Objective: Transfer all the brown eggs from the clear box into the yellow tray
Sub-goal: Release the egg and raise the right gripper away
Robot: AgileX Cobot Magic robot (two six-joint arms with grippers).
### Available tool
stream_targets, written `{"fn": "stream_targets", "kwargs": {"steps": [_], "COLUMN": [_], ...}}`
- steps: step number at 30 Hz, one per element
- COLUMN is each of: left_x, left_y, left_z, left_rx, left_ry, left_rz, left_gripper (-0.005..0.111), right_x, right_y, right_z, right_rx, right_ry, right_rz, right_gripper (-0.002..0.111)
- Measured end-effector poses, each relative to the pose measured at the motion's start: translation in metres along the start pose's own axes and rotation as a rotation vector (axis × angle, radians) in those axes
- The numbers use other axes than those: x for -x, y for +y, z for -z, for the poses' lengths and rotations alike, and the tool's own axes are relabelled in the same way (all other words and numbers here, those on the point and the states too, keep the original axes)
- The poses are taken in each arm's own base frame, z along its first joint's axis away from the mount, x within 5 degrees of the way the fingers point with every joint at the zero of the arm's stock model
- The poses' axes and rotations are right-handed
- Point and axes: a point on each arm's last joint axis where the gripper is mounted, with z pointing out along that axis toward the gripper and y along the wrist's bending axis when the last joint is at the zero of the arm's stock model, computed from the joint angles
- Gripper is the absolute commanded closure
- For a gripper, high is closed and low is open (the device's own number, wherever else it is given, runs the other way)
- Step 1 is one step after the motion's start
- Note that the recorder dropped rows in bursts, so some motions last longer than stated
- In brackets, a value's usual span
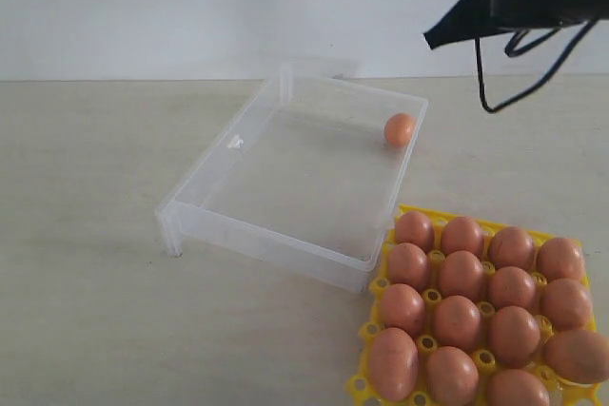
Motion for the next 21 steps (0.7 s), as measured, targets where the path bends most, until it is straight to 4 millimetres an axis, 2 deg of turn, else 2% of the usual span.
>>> {"fn": "stream_targets", "kwargs": {"steps": [4,7,12,14,17,19,21], "left_x": [0.0,0.0,0.0,0.0,0.0,0.0,0.0], "left_y": [0.0,0.0,0.0,0.0,0.0,0.0,0.0], "left_z": [0.0,0.0,0.0,0.0,0.0,0.0,0.0], "left_rx": [0.0,0.0,0.0,0.0,0.0,0.0,0.0], "left_ry": [0.0,0.0,0.0,0.0,0.0,0.0,0.0], "left_rz": [0.0,0.0,0.0,0.0,0.0,0.0,0.0], "left_gripper": [0.103,0.103,0.103,0.103,0.103,0.103,0.103], "right_x": [0.024,0.029,0.025,0.024,0.025,0.022,0.007], "right_y": [-0.001,-0.002,-0.012,-0.022,-0.04,-0.052,-0.068], "right_z": [-0.022,-0.025,-0.028,-0.029,-0.028,-0.027,-0.033], "right_rx": [0.173,0.253,0.166,0.05,-0.151,-0.28,-0.378], "right_ry": [-0.122,-0.127,-0.085,-0.136,-0.205,-0.167,-0.038], "right_rz": [-0.301,-0.581,-0.979,-0.919,-0.566,-0.306,-0.107], "right_gripper": [0.107,0.107,0.107,0.107,0.107,0.107,0.107]}}
